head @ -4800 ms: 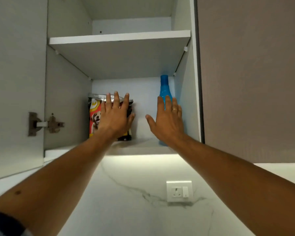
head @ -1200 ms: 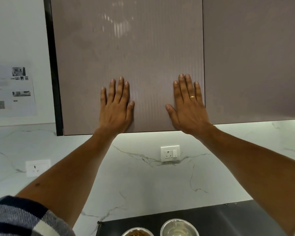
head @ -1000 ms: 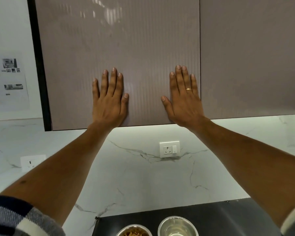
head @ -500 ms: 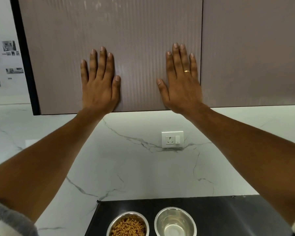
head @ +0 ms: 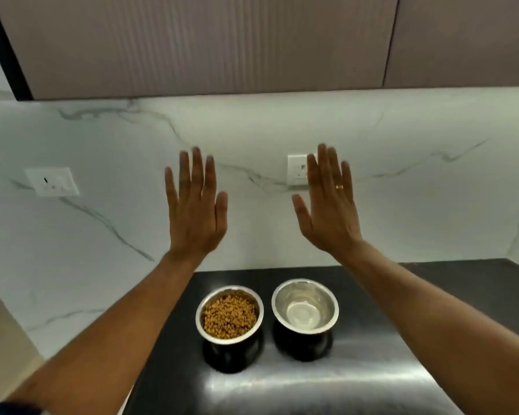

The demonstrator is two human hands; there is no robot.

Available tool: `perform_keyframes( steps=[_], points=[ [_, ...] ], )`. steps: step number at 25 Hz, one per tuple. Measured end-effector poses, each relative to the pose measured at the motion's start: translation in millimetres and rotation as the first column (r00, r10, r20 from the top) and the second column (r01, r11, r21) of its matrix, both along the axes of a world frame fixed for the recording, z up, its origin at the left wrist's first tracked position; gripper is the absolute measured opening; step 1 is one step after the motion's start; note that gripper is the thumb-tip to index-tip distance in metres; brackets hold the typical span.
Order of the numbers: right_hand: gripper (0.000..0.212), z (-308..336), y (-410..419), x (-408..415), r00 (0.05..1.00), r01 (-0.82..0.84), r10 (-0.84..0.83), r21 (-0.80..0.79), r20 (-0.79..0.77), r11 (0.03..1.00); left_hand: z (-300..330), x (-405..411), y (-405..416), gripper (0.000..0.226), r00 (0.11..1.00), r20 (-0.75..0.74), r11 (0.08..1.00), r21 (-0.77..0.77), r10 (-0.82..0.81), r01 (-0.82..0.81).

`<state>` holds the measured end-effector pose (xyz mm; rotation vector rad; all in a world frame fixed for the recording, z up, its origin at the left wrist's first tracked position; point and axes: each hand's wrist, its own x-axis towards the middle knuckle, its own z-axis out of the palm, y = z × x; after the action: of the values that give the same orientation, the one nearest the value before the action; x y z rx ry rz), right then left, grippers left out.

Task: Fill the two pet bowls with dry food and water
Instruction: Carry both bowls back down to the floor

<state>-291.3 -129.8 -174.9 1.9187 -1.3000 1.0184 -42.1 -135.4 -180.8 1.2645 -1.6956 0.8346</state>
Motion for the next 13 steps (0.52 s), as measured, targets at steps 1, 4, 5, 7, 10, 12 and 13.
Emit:
perform_keyframes(
  steps=[1,4,5,7,10,12,13],
  points=[
    [0.073,-31.7,-3.0,-3.0,1.0,0.018,-0.019,0.081,0.014,0.997,-34.8,7.3,-2.7,0.063,1.0,0.011,0.996,0.089,-0.005,0.004],
    [0.073,-121.1,-8.2,-16.5,0.991,0.084,-0.11,0.306,0.07,0.948,-118.1,33.1,-15.4,0.065,1.0,-0.028,0.951,0.307,-0.008,0.016],
    [0.073,-143.6,-5.7,-20.7,0.986,0.107,-0.146,0.365,0.08,0.925,-136.7,39.7,-17.3,0.066,0.998,-0.071,0.929,0.369,-0.001,0.027],
    [0.073,-182.0,2.4,-24.5,0.972,0.147,-0.216,0.484,0.09,0.863,-167.8,49.9,-16.4,0.07,0.984,-0.172,0.868,0.495,0.048,0.044],
    [0.074,-230.0,21.4,-26.3,0.941,0.159,-0.307,0.612,0.144,0.775,-215.0,60.4,-5.7,0.076,0.934,-0.308,0.752,0.655,0.179,0.071],
    [0.071,-249.6,31.6,-24.9,0.897,0.099,-0.357,0.667,0.262,0.738,-238.4,60.1,3.7,0.075,0.862,-0.438,0.681,0.714,0.254,0.162],
    [0.072,-254.2,36.4,-22.7,0.85,0.035,-0.388,0.698,0.355,0.715,-244.9,57.6,10.0,0.073,0.797,-0.524,0.65,0.724,0.3,0.231]
  ],
)
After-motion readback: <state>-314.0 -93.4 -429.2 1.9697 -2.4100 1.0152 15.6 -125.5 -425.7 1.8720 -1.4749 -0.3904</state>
